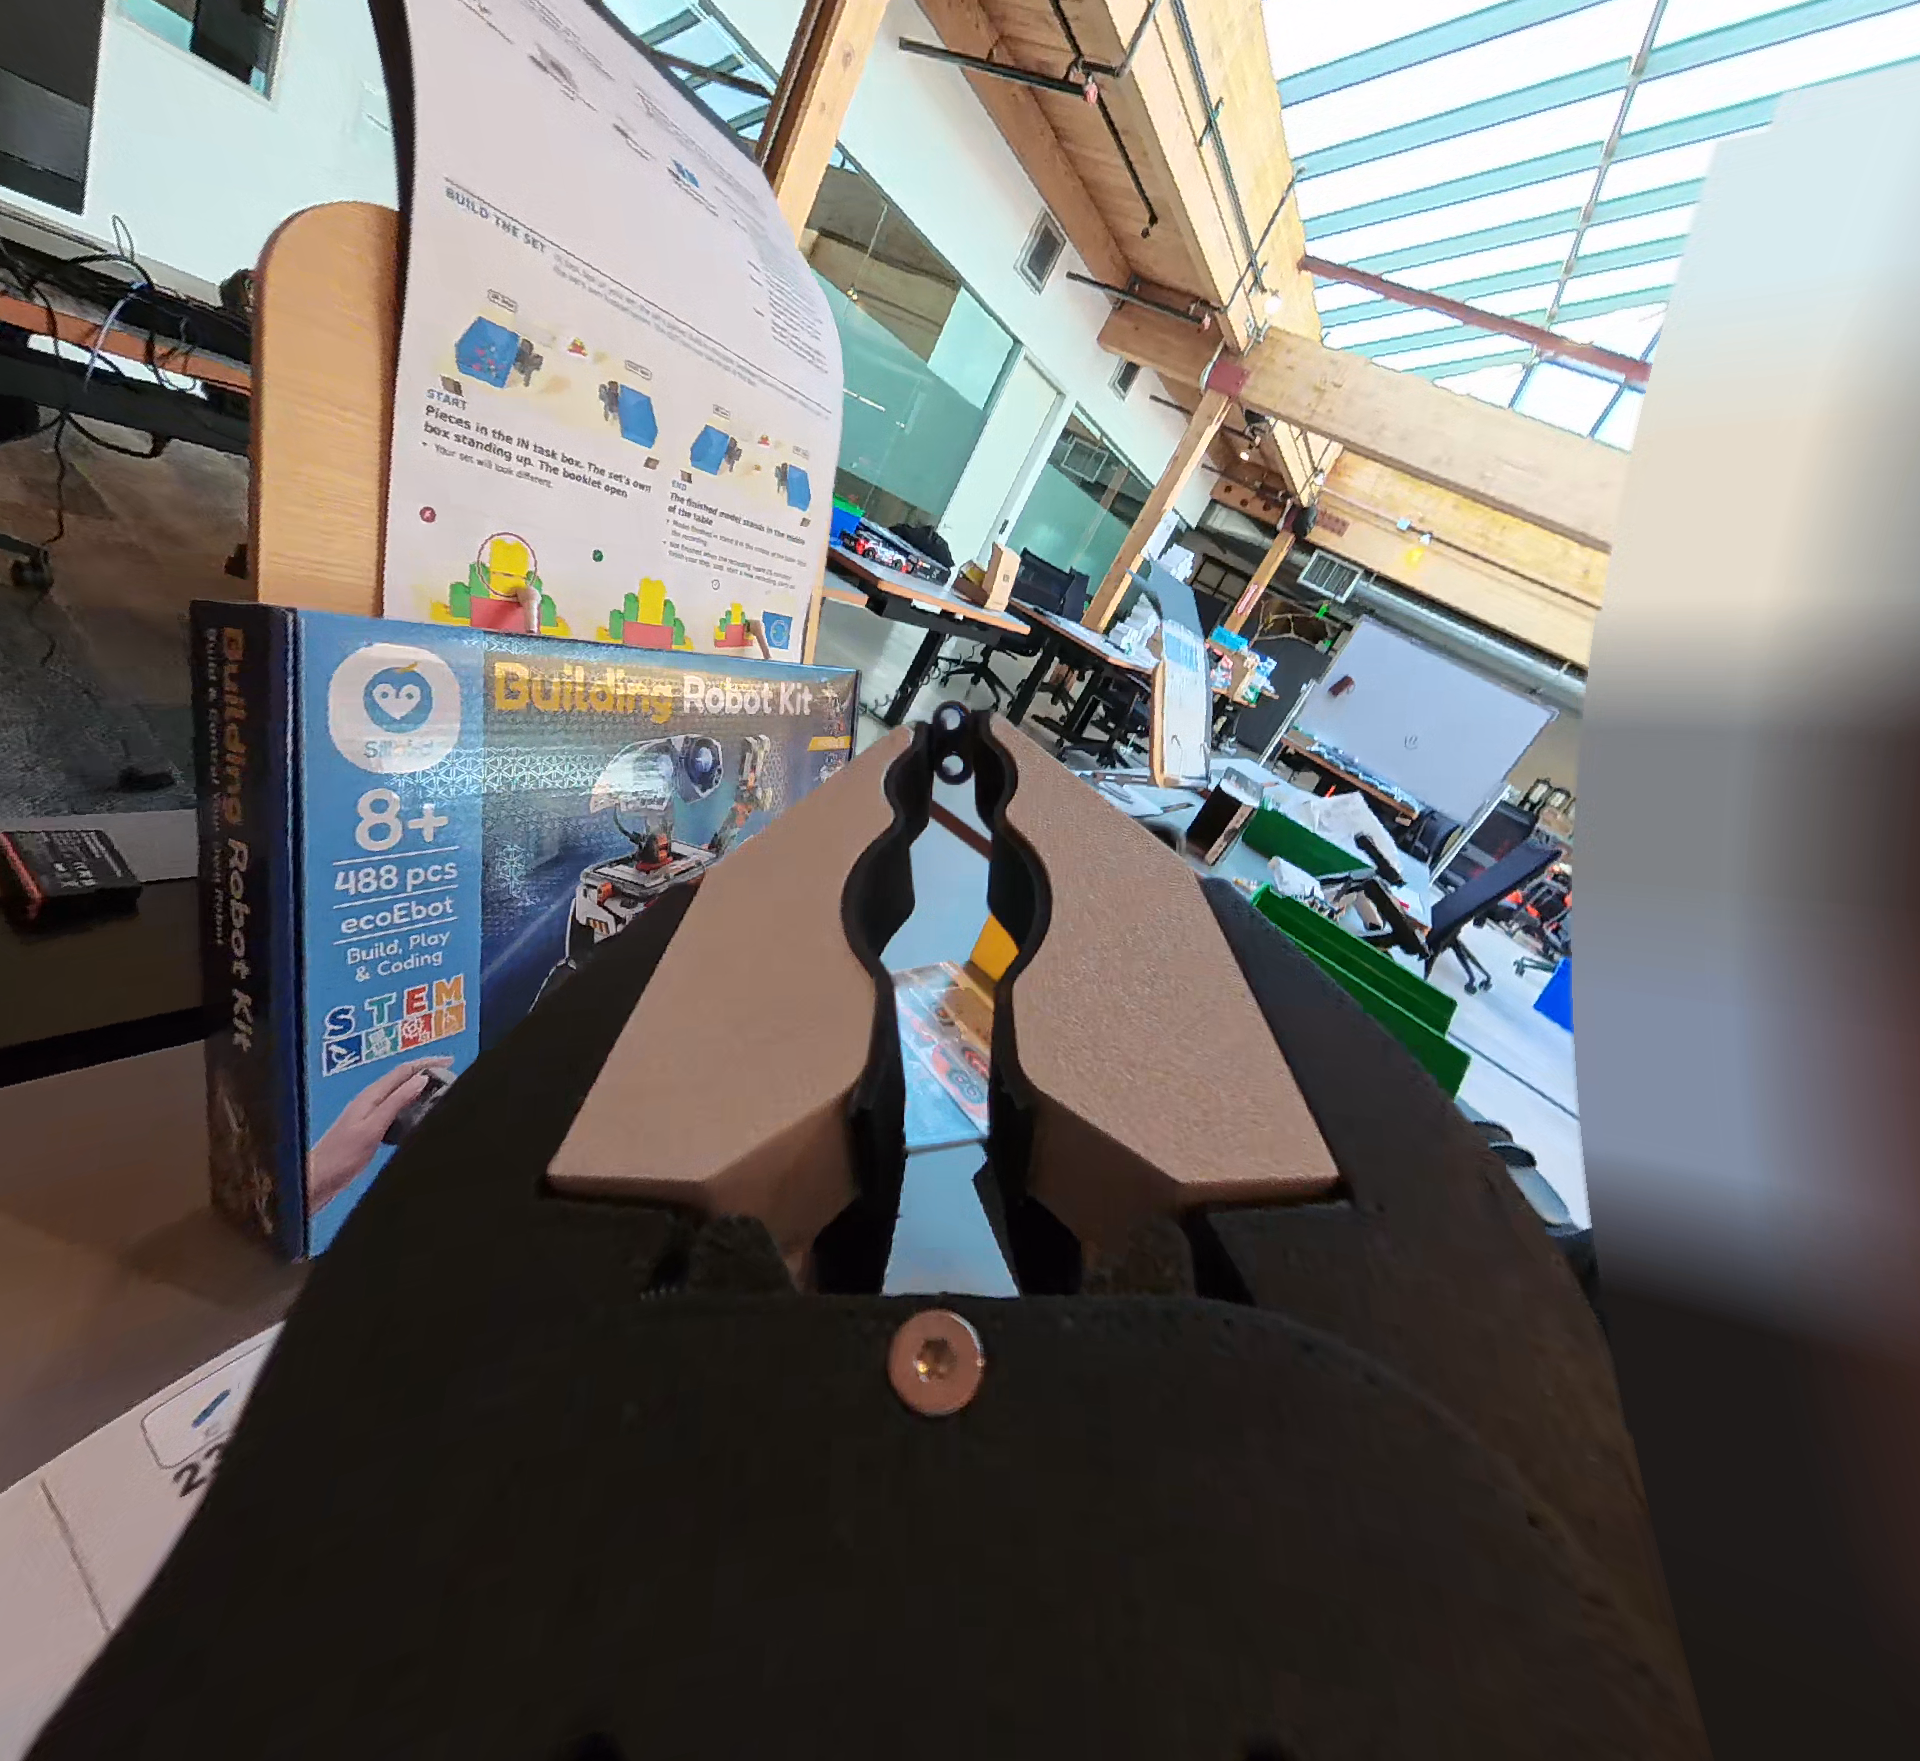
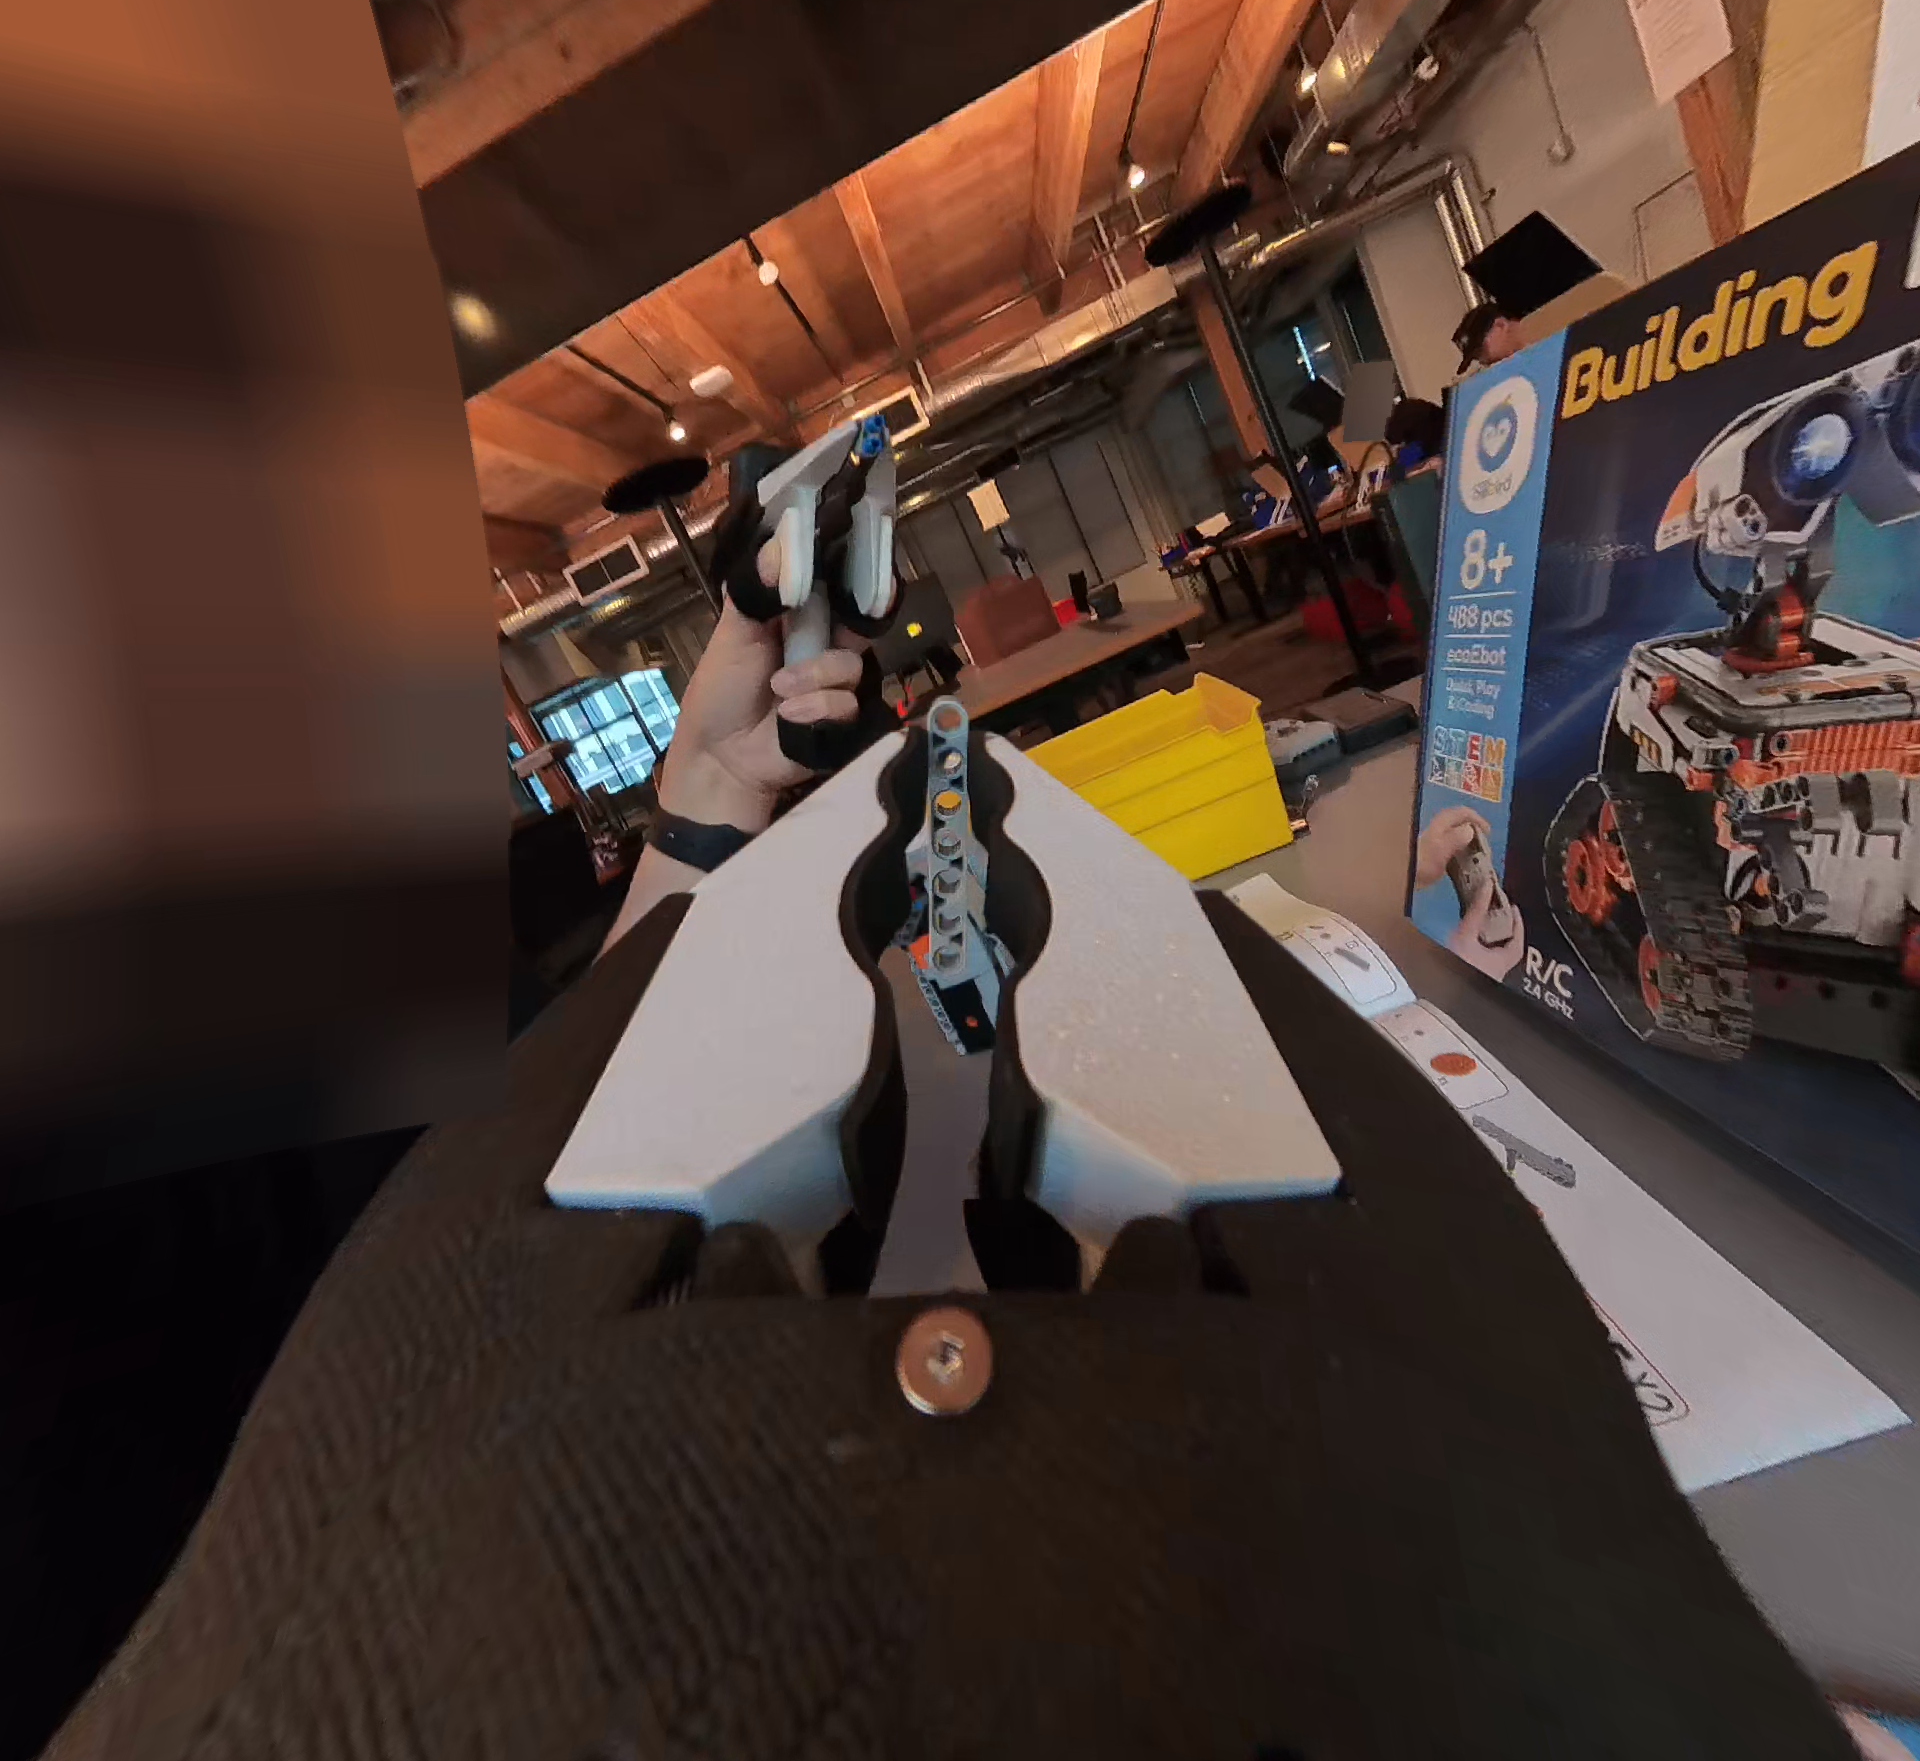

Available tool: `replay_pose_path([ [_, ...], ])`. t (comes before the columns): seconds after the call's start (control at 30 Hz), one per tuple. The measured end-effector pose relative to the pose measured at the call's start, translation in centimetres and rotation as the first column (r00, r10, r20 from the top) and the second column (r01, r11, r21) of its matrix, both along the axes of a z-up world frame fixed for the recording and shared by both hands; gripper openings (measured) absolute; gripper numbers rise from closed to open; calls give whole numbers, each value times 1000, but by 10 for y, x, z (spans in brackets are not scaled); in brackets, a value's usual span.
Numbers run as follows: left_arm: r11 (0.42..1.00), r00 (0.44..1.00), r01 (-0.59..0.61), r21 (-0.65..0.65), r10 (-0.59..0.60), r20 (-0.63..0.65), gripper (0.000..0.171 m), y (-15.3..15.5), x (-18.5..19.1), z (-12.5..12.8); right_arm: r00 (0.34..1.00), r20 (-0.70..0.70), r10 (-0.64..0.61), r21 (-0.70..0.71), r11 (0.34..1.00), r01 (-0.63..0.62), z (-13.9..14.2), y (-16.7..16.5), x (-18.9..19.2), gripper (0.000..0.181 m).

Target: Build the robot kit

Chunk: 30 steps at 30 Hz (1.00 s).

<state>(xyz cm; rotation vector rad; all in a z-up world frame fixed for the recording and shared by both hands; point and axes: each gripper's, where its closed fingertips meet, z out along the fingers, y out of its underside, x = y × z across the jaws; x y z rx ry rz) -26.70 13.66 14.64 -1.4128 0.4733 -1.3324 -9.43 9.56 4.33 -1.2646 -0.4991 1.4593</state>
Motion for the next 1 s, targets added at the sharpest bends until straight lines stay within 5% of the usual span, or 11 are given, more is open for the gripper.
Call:
replay_pose_path([
  [0.3, 999, 999, -49, 5, 49, 11, 5, 6, -5, 1, 993, -107, -57, -6, 998, 57, 12, 4, 28, 4],
  [1.0, 1000, 999, -28, 9, 28, 23, 6, -2, -7, 7, 992, -125, 35, -95, 994, -47, 4, 4, 11, 4],
])
